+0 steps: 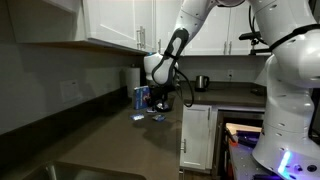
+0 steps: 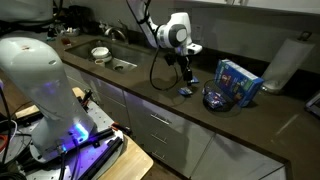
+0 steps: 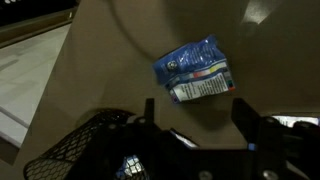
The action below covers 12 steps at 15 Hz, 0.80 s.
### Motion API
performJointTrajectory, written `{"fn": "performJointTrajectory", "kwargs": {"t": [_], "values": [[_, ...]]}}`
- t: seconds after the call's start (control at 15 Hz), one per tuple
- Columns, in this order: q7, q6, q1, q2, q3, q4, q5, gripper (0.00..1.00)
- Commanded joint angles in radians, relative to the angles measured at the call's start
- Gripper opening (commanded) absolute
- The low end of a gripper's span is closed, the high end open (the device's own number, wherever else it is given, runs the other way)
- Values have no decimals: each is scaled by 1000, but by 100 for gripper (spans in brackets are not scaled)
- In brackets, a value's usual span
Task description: Pick the sachet and put it in the basket
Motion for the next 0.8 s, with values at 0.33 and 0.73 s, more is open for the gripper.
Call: {"fn": "performJointTrajectory", "kwargs": {"t": [0.33,0.73], "values": [[-190,10,-68,61,75,16,219,74],[-184,17,-49,102,61,34,212,51]]}}
